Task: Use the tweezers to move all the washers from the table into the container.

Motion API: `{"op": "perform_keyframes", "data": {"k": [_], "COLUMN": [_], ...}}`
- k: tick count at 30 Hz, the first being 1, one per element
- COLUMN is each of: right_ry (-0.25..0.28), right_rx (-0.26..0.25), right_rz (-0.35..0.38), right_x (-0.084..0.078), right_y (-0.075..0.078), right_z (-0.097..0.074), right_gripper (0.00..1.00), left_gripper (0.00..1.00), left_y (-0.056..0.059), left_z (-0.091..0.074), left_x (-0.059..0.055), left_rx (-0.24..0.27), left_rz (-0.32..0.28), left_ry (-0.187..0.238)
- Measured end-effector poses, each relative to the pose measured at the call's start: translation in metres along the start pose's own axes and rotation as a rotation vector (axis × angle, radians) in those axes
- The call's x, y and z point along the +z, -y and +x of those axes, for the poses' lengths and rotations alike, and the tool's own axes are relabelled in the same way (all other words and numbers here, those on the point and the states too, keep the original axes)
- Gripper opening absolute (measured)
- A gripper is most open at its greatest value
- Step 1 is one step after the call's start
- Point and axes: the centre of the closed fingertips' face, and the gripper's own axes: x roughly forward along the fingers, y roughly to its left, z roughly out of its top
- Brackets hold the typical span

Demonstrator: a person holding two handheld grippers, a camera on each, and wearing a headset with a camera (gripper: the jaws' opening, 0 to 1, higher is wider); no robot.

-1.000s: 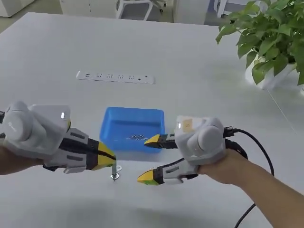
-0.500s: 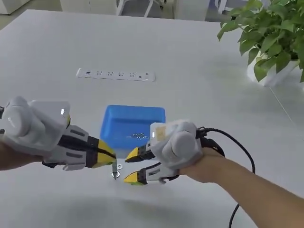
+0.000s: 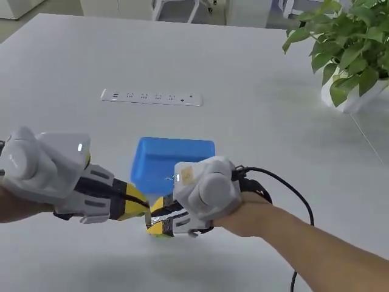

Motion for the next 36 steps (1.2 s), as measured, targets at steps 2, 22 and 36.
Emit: {"op": "perform_keyframes", "data": {"k": [2,22,36], "right_ry": [-0.005,-0.011,0.002], "right_rx": [0.006,-0.007,-0.011], "right_rz": [0.014,0.024,0.031], "right_x": [-0.001,-0.003,0.003], "right_y": [0.0,0.0,0.0], "right_z": [0.002,0.007,0.001], "right_gripper": [0.13,0.08,0.08], "left_gripper": [0.05,0.06,0.12], "left_y": [0.0,0.0,-0.004], "left_z": [0.0,-0.004,-0.014], "left_x": [-0.001,-0.006,0.001], "left_rx": [0.0,0.026,0.069], "left_rz": [-0.002,-0.023,-0.062], "left_ry": [-0.001,-0.011,0.028]}}
